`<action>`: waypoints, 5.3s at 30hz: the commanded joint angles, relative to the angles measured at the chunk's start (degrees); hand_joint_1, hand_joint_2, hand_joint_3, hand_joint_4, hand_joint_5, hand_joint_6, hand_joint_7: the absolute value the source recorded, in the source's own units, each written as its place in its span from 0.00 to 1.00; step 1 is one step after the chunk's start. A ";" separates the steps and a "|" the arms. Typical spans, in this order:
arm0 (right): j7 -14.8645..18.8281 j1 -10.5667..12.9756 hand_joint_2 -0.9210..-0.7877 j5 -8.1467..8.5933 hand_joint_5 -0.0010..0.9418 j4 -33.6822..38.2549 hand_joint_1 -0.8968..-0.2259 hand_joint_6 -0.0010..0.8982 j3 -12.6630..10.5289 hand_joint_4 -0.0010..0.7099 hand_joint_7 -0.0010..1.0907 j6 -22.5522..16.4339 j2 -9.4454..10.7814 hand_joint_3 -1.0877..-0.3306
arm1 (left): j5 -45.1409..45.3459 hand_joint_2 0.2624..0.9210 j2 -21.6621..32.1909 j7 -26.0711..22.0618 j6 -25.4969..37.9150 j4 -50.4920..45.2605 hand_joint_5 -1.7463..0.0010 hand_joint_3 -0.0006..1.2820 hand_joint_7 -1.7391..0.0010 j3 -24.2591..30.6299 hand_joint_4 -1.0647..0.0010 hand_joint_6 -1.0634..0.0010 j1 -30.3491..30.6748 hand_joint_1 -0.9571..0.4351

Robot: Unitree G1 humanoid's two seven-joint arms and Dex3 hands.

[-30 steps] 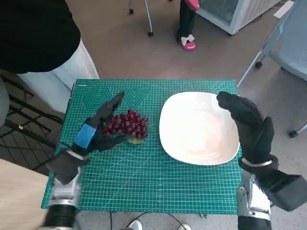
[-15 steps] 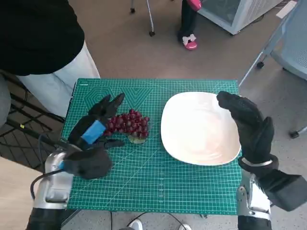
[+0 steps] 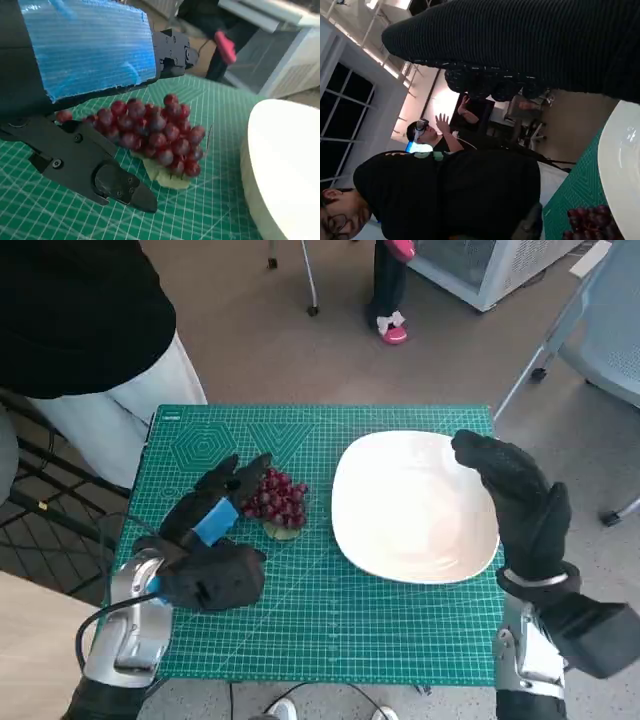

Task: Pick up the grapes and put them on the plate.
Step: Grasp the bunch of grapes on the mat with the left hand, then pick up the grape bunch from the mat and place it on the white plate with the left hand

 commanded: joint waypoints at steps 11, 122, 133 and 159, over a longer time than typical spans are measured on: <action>-0.16 0.51 0.00 0.07 0.00 1.56 0.36 0.02 -0.03 0.55 0.39 0.65 0.37 0.30 | 4.67 0.64 -3.05 2.32 8.06 18.89 1.00 0.00 0.99 -9.36 1.00 0.82 -15.39 0.52; 0.84 -2.90 0.00 0.73 0.00 4.79 0.33 0.00 -0.02 0.55 0.43 0.21 -0.01 0.30 | -0.25 1.00 1.41 2.73 6.02 19.07 0.22 0.15 0.28 -14.30 0.50 0.52 -26.05 0.69; 0.94 -3.18 0.00 0.82 0.00 4.99 0.36 0.00 0.11 0.55 0.43 -0.06 0.23 0.29 | 1.33 1.00 3.38 3.40 6.45 2.08 0.24 0.15 0.27 -11.39 0.50 0.52 -21.67 0.69; 1.13 -2.10 0.00 1.45 0.01 3.57 0.36 0.00 -0.64 0.56 0.43 -0.64 -0.51 0.30 | -0.86 1.00 -1.62 -2.48 3.54 6.12 0.20 0.17 0.24 -13.82 0.55 0.54 -28.72 0.69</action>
